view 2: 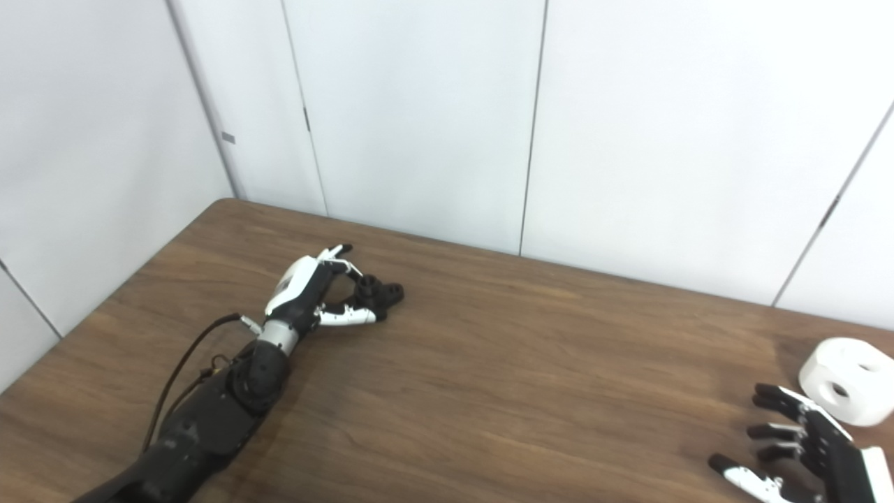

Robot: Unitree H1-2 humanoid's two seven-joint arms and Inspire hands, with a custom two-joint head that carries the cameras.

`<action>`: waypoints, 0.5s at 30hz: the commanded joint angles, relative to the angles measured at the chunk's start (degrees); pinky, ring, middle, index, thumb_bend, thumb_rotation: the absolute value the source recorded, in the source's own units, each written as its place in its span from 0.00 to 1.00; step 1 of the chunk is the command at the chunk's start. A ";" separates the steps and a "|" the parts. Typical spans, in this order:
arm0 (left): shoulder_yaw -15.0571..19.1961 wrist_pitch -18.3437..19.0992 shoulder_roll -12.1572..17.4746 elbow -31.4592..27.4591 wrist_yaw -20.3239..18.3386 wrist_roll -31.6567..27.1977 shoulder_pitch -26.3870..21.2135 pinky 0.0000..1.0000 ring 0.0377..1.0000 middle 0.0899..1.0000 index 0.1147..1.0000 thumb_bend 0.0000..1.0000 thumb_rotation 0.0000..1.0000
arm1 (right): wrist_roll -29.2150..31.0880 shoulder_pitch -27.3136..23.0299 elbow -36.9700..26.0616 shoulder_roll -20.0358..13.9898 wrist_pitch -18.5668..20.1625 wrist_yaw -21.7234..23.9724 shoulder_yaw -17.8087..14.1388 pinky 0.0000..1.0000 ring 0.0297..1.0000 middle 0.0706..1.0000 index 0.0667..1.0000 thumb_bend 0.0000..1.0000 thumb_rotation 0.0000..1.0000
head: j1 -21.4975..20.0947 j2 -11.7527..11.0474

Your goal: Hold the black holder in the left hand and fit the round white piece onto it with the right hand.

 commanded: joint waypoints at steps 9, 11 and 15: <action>-7.69 -1.72 -3.63 -11.01 -14.44 -1.80 4.57 1.00 1.00 0.98 0.41 0.53 0.06 | 0.10 -1.84 -1.32 0.85 -2.64 -0.48 0.45 0.48 0.60 0.73 0.71 0.63 0.16 | -4.85 0.70; -8.46 -1.47 -4.37 -13.05 -16.06 -2.00 5.07 1.00 1.00 0.98 0.41 0.52 0.06 | -0.24 -1.94 -1.14 0.97 -3.88 -0.68 0.81 0.47 0.59 0.73 0.71 0.62 0.15 | -6.39 0.96; -9.94 -1.11 -5.69 -15.67 -18.14 -1.31 5.61 1.00 1.00 0.98 0.41 0.52 0.06 | -2.13 -2.00 -2.12 1.27 -3.45 -1.34 1.50 0.46 0.58 0.73 0.72 0.61 0.15 | -8.01 1.41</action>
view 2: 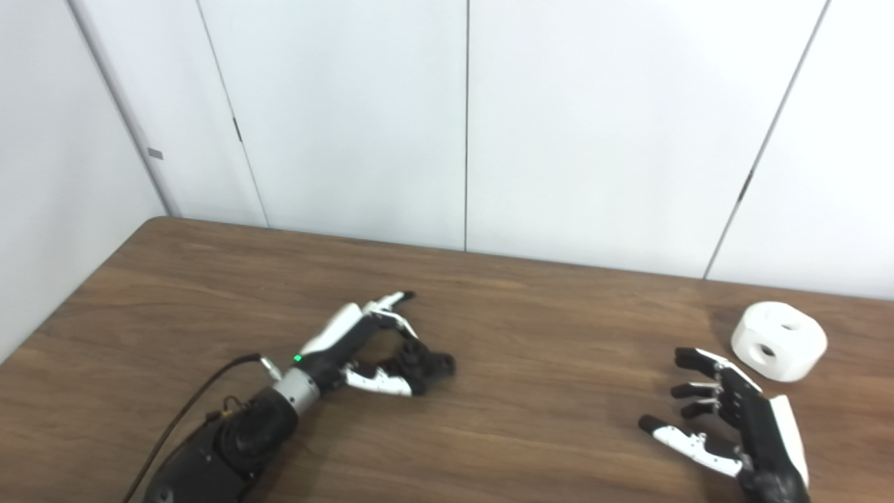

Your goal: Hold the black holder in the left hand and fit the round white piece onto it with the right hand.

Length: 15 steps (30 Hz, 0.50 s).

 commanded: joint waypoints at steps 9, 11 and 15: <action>-5.94 0.08 -2.97 -1.75 -6.51 3.54 1.03 1.00 1.00 0.99 0.41 0.52 0.06 | -2.14 -2.00 -3.97 0.78 -1.26 -0.83 0.84 0.46 0.58 0.74 0.73 0.57 0.10 | -4.10 1.25; -7.15 -0.25 -3.64 -1.23 -6.54 5.01 1.01 1.00 1.00 0.98 0.41 0.52 0.06 | -2.37 -2.01 -4.46 1.09 -0.60 -0.80 0.92 0.46 0.59 0.74 0.73 0.57 0.11 | -5.09 1.59; -8.91 -0.80 -4.49 0.25 -5.33 8.66 0.96 1.00 1.00 0.98 0.41 0.52 0.06 | -2.74 -2.09 -4.91 1.54 -0.25 -0.92 1.01 0.46 0.58 0.74 0.73 0.57 0.11 | -6.54 1.99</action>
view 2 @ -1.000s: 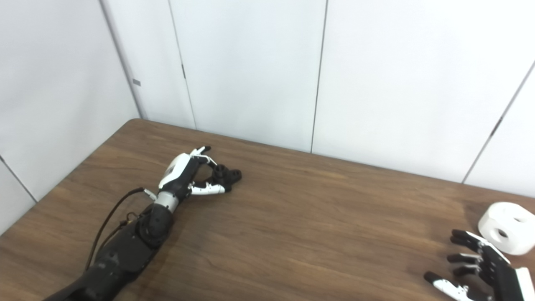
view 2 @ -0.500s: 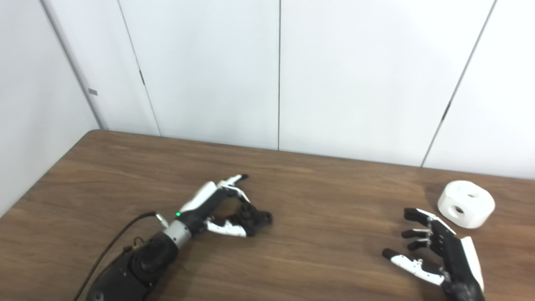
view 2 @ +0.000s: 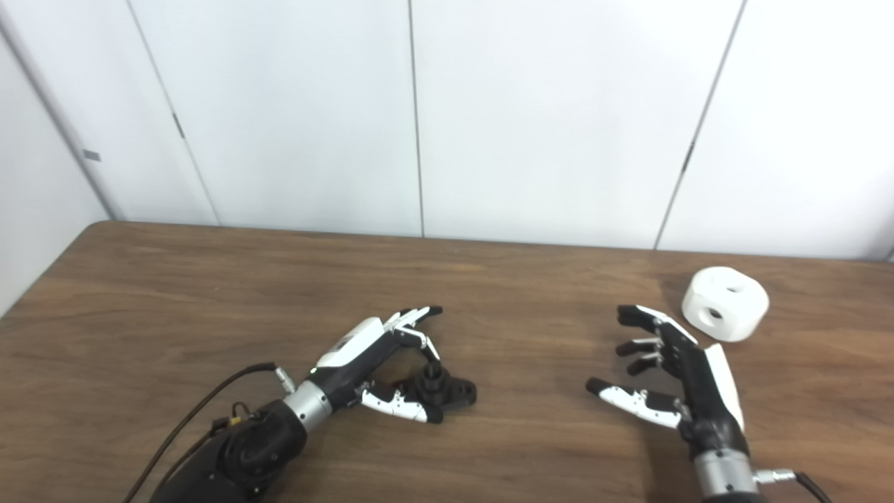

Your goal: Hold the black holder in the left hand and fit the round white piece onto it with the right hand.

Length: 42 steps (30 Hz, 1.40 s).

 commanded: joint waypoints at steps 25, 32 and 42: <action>-6.13 5.59 0.57 5.38 2.29 12.44 -0.03 1.00 1.00 0.94 0.42 0.52 0.06 | -16.79 -10.26 -14.70 -10.22 15.97 8.77 5.06 0.51 0.63 0.76 0.73 0.71 0.15 | -23.40 -4.69; -5.47 1.34 2.24 8.66 4.35 11.49 -0.33 1.00 1.00 0.93 0.41 0.52 0.06 | -47.01 -24.51 -15.45 -18.76 28.48 27.83 14.60 0.64 0.82 0.87 0.79 0.82 0.31 | -33.01 -8.85; -4.82 -1.72 3.07 11.52 5.07 10.63 -0.60 1.00 1.00 0.93 0.41 0.52 0.06 | -63.49 -34.24 -5.94 -18.39 27.07 34.74 14.12 0.80 0.95 0.96 0.80 0.94 0.26 | -36.66 -11.64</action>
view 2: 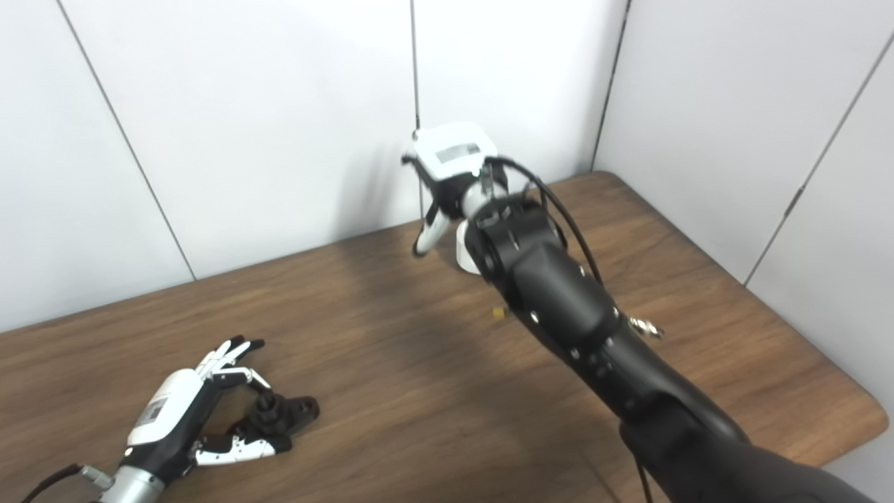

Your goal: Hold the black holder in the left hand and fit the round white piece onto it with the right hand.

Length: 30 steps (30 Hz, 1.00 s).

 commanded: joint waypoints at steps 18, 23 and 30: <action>0.13 0.11 3.57 6.53 -3.13 1.54 3.19 1.00 1.00 0.92 0.41 0.52 0.06 | -6.20 -9.56 6.63 -2.87 -0.68 14.91 0.38 0.97 1.00 1.00 0.91 1.00 0.39 | -1.66 -0.49; 0.30 0.20 3.72 6.16 -3.40 1.49 3.39 1.00 1.00 0.92 0.41 0.52 0.06 | -5.62 -10.12 7.38 -2.60 0.54 20.46 -1.23 1.00 1.00 1.00 0.86 1.00 0.52 | -1.66 -0.39; 0.61 -0.18 3.69 6.17 -3.16 1.20 3.65 1.00 1.00 0.92 0.42 0.52 0.05 | -8.34 -10.31 10.11 -2.01 1.63 21.26 -3.46 1.00 1.00 1.00 0.77 1.00 0.48 | -1.68 -0.16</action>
